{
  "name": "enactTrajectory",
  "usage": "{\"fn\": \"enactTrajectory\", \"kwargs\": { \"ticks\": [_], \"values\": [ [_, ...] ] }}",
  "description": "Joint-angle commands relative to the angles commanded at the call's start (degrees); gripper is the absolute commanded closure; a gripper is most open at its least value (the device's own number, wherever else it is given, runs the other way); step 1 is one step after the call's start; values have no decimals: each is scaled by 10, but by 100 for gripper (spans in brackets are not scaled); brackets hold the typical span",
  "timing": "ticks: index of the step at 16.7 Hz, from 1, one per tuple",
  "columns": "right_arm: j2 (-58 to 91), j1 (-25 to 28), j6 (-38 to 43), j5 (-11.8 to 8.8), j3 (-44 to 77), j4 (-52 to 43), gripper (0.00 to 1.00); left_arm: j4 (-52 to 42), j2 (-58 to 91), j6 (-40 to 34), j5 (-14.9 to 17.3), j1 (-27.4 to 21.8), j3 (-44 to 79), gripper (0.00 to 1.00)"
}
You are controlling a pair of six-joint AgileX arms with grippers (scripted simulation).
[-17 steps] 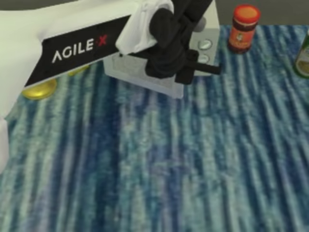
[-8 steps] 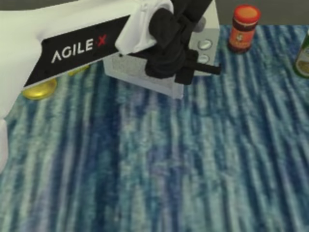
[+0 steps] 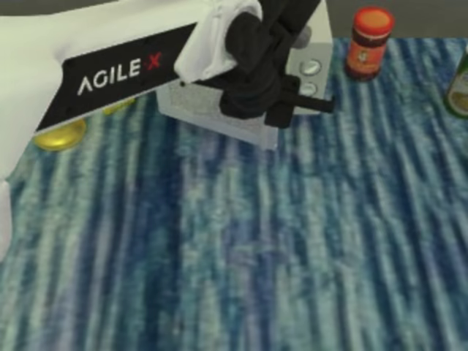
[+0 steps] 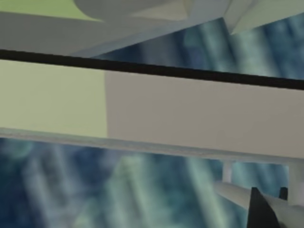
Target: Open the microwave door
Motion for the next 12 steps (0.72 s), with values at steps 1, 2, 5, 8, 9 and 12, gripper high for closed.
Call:
{"fn": "enactTrajectory", "kwargs": {
  "ticks": [1,2,5,8,9,12],
  "values": [
    [0,0,0,0,0,0,0,0,0,0,0,0,0,100],
    [0,0,0,0,0,0,0,0,0,0,0,0,0,100],
    [0,0,0,0,0,0,0,0,0,0,0,0,0,100],
    [0,0,0,0,0,0,0,0,1,-3,5,-5,0,100],
    [0,0,0,0,0,0,0,1,0,-2,5,-4,-2,100],
    [0,0,0,0,0,0,0,13,-18,21,13,3,-28,100]
  ]
}}
